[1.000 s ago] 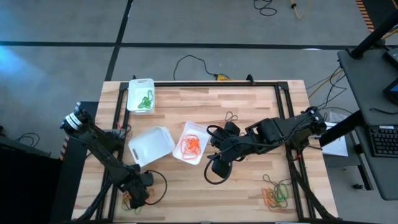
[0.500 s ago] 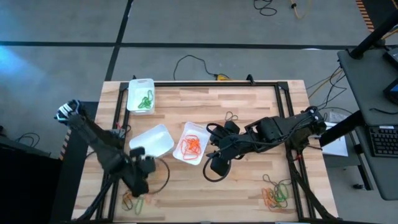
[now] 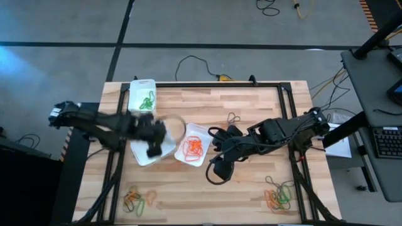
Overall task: Sort rubber bands into baskets
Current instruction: Put the green rubber band into the top white bin, then adjust the bottom left and bottom right white bins
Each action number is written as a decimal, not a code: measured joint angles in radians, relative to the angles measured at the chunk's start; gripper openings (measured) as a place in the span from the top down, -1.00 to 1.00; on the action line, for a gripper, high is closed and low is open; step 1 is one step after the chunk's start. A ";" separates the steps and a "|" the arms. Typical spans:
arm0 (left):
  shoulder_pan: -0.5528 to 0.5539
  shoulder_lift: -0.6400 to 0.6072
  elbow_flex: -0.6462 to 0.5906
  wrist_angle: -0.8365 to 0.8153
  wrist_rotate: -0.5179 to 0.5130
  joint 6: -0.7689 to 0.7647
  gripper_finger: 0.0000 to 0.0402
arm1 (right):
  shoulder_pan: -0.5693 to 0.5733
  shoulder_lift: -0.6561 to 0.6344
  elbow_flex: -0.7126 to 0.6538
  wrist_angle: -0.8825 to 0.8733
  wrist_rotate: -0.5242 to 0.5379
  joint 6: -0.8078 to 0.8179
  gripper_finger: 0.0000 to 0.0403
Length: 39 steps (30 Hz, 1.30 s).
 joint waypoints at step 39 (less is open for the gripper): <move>0.663 -0.036 -0.030 0.154 0.347 0.331 0.20 | -0.008 -0.002 0.000 -0.131 -0.001 -0.051 -0.07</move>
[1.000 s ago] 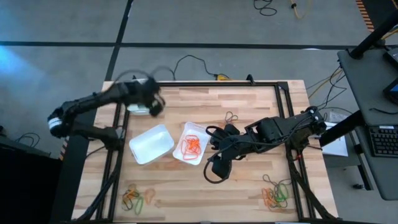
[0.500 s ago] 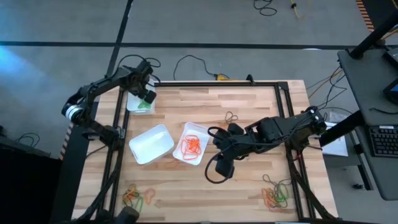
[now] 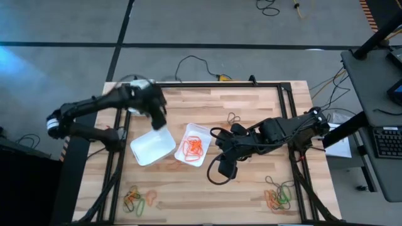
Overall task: Sort rubber bands into baskets
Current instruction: Adjust the bottom left and bottom right white bins
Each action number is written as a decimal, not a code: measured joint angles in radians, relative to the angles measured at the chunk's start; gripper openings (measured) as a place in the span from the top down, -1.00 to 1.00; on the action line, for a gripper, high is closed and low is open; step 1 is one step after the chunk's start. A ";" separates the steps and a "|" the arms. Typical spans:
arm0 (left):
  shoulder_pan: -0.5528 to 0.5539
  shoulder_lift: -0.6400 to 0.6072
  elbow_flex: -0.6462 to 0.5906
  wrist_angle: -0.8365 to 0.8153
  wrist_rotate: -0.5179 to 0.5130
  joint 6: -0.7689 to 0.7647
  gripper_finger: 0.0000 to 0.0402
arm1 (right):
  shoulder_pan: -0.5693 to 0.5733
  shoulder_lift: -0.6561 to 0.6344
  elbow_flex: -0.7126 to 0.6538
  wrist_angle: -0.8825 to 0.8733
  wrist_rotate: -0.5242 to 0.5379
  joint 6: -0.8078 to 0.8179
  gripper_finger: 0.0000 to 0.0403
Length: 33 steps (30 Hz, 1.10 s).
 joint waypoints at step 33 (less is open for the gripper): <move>-0.249 0.075 -0.227 -0.248 -0.307 -0.354 0.21 | 0.004 0.001 0.000 0.008 0.039 0.133 -0.07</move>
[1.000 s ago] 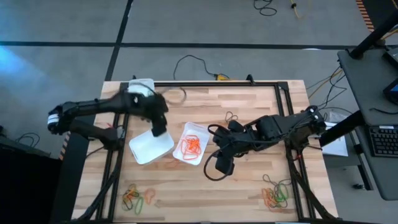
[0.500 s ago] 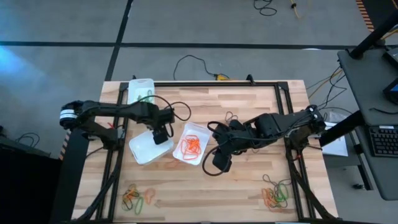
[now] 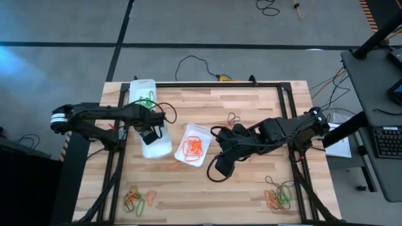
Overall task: Sort rubber bands into baskets
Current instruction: Adjust the bottom left and bottom right white bins
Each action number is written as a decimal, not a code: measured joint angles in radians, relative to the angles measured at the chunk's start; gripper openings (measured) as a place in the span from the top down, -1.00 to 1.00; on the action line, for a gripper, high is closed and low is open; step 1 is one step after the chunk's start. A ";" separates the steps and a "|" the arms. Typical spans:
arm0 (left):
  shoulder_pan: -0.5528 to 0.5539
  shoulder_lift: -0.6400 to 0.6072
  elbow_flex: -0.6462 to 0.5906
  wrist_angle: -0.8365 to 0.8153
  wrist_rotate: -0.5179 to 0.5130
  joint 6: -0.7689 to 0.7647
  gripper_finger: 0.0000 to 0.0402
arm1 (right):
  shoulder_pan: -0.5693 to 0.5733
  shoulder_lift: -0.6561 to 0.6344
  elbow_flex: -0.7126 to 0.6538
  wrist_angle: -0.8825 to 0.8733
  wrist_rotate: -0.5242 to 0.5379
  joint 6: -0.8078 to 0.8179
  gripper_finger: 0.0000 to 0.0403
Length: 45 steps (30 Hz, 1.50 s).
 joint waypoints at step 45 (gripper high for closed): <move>-0.385 -0.177 0.052 -0.087 0.257 -0.276 0.21 | 0.018 0.001 -0.043 0.089 0.106 0.004 -0.07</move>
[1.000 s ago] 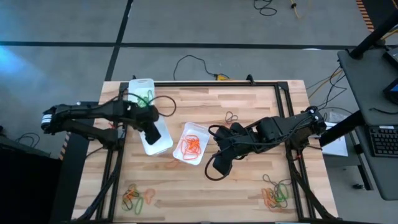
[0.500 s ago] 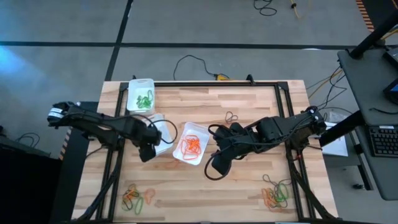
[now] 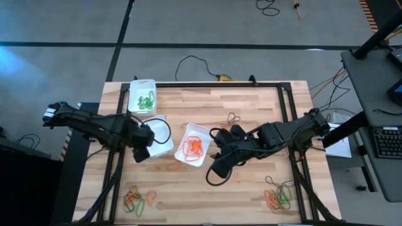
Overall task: Sort rubber bands into baskets
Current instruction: Adjust the bottom left and bottom right white bins
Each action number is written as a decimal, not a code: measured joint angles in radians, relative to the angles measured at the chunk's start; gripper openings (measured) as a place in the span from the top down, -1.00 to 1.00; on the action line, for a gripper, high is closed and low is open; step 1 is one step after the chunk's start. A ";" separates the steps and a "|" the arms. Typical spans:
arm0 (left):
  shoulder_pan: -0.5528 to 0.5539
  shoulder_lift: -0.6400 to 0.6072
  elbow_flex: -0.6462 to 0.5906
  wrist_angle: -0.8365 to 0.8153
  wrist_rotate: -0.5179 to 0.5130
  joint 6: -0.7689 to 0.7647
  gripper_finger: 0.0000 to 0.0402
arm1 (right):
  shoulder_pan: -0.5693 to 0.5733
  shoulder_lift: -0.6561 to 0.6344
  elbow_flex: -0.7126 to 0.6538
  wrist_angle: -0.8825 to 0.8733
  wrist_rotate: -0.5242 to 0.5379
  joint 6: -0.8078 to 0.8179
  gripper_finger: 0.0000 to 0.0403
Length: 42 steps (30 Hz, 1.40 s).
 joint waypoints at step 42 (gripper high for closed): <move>-0.067 -0.007 0.129 0.324 -0.181 0.108 0.21 | -0.240 0.187 -0.451 0.227 -0.084 -0.148 -0.07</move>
